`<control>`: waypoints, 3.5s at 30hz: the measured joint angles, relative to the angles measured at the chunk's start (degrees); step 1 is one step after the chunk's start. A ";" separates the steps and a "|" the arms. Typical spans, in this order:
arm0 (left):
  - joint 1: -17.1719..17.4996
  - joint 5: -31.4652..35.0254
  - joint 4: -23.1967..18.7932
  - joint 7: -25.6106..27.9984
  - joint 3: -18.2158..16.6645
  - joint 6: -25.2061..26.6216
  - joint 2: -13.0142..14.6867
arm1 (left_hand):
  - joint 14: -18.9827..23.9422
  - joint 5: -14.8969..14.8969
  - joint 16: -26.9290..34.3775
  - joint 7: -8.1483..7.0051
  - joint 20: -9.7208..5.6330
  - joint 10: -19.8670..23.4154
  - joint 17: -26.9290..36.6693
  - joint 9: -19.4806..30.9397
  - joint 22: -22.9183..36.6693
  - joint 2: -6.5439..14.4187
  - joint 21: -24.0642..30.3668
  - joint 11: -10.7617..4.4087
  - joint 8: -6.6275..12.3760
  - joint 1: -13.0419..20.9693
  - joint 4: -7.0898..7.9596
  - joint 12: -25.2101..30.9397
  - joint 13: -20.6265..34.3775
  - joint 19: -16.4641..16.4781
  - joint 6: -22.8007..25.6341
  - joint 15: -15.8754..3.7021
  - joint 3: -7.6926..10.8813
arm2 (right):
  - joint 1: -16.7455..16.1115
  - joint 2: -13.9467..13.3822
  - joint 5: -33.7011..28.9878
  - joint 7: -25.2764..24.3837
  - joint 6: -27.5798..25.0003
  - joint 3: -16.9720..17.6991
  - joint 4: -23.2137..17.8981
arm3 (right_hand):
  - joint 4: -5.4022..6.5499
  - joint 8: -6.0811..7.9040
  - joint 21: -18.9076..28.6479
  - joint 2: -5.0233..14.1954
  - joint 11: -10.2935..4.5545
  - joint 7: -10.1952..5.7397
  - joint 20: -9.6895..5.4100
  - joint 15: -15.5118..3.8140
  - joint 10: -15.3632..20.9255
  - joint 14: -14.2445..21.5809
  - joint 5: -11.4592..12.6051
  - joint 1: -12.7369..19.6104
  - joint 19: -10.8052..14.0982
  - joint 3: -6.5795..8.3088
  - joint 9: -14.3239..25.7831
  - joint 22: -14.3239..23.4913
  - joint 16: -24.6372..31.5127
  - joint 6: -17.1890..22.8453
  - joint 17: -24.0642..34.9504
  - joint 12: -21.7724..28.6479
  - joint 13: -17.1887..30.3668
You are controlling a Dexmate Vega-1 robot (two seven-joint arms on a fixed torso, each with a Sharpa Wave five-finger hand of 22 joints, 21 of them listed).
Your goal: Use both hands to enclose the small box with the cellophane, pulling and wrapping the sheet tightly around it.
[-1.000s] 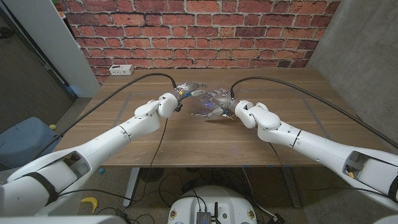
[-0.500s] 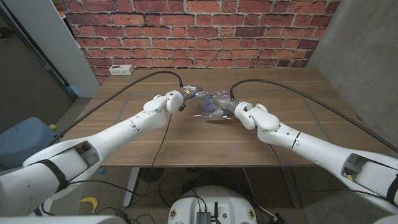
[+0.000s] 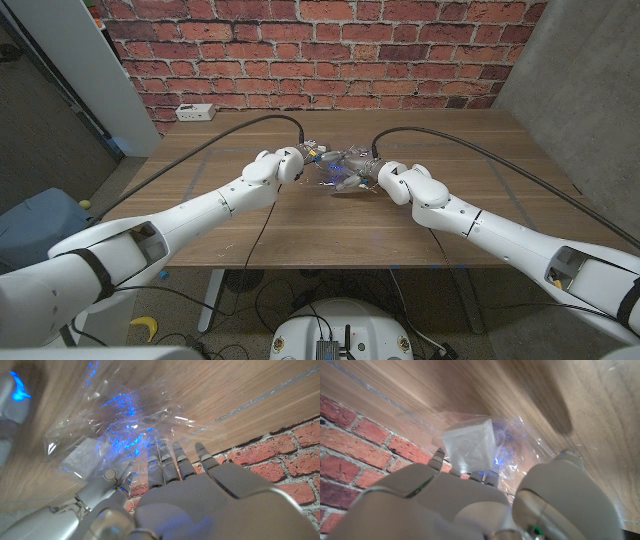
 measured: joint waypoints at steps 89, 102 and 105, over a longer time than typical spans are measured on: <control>-1.06 -2.92 7.28 1.91 -0.84 -8.63 -1.14 | -0.64 -0.51 0.01 -1.68 0.31 -3.14 -0.33 -1.68 -0.02 0.84 -1.11 0.53 -0.87 2.10 0.74 -1.62 -0.11 1.59 -6.55 0.10 1.91 | 6.26 7.46 22.32 -15.13 -4.00 -5.36 16.50 | 1.77 0.70 0.57 14.35 -1.55 -2.75 -11.37 -5.93 -4.66 -2.89 -12.75 4.06 5.19 43.59 0.21 -0.25 0.00 -0.52 -2.11 1.08 -0.46; -0.52 -2.31 5.74 1.88 -0.75 -7.51 -0.59 | -0.64 -0.51 0.01 -1.71 0.02 -3.04 -0.33 -1.68 -0.02 0.84 -1.11 0.41 -0.87 2.10 0.74 -1.58 -0.12 1.87 -6.54 0.11 1.91 | 2.44 6.13 28.35 -21.95 3.73 0.76 14.93 | 0.25 1.55 2.04 13.98 1.76 -0.16 -10.95 -5.95 3.10 4.97 -13.17 4.43 12.60 41.41 0.08 -0.12 3.02 5.37 -1.54 2.55 -0.45; -0.26 -2.18 5.17 1.85 -0.77 -7.27 -0.36 | -0.64 -0.51 0.01 -1.71 0.02 -3.04 -0.33 -1.68 -0.02 0.84 -1.11 0.41 -0.87 2.10 0.74 -1.57 -0.12 1.87 -6.54 0.11 1.90 | 1.40 5.96 29.65 -23.90 6.10 2.31 14.75 | 0.38 1.99 2.39 13.98 2.55 0.34 -10.73 -5.94 4.50 6.57 -13.17 4.43 14.00 41.06 0.08 -0.13 3.52 6.70 -1.28 2.78 -0.32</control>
